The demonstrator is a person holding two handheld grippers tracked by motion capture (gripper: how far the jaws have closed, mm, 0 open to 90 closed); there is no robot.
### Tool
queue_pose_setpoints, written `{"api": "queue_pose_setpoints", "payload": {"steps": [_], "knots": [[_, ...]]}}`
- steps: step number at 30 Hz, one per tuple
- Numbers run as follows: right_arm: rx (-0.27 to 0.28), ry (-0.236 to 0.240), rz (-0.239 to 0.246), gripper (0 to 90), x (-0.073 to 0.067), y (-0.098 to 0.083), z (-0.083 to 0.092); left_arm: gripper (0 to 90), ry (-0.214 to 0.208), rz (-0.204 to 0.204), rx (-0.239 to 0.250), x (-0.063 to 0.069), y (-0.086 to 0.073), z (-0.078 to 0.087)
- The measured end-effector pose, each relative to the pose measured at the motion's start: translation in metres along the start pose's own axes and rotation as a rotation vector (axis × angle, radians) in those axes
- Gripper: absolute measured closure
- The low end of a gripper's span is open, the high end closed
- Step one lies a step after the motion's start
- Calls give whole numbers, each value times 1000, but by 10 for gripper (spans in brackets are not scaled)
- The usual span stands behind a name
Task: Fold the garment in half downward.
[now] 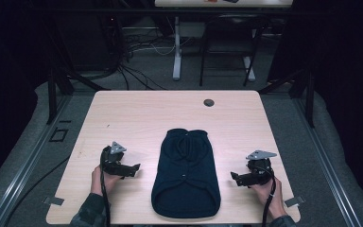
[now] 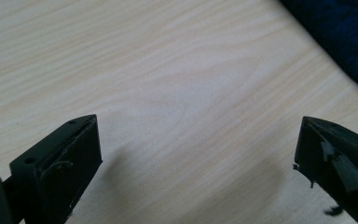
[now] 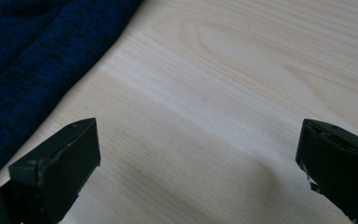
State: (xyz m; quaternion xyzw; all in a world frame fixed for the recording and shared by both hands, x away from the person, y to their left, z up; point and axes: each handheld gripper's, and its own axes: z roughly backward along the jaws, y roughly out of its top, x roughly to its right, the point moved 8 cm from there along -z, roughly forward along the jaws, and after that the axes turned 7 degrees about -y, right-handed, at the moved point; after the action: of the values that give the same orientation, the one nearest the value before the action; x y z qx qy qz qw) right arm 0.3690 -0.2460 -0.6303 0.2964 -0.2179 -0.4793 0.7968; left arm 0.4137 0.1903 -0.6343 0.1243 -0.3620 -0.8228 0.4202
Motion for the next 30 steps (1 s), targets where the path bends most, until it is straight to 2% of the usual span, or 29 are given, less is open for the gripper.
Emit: {"api": "queue_pose_setpoints", "payload": {"steps": [4,5,6,8,11,22,30], "knots": [[-11,11,1,0,-2,1,0,8,7,-15,5,1,3,0],[-4,21,14,0,-4,4,1,11,1,-40,0,6,6,-2],[-4,21,14,0,-4,4,1,18,1,-40,0,6,6,-2],[-4,28,16,0,-6,7,2,17,-25,-41,-5,11,12,-4],[5,41,12,0,-7,12,3,13,-44,-52,20,17,28,-6],[-2,65,15,0,-9,30,0,12,-82,-86,19,28,52,-19],[-26,98,45,0,-16,48,-7,3,-125,-94,9,35,70,-29]]}}
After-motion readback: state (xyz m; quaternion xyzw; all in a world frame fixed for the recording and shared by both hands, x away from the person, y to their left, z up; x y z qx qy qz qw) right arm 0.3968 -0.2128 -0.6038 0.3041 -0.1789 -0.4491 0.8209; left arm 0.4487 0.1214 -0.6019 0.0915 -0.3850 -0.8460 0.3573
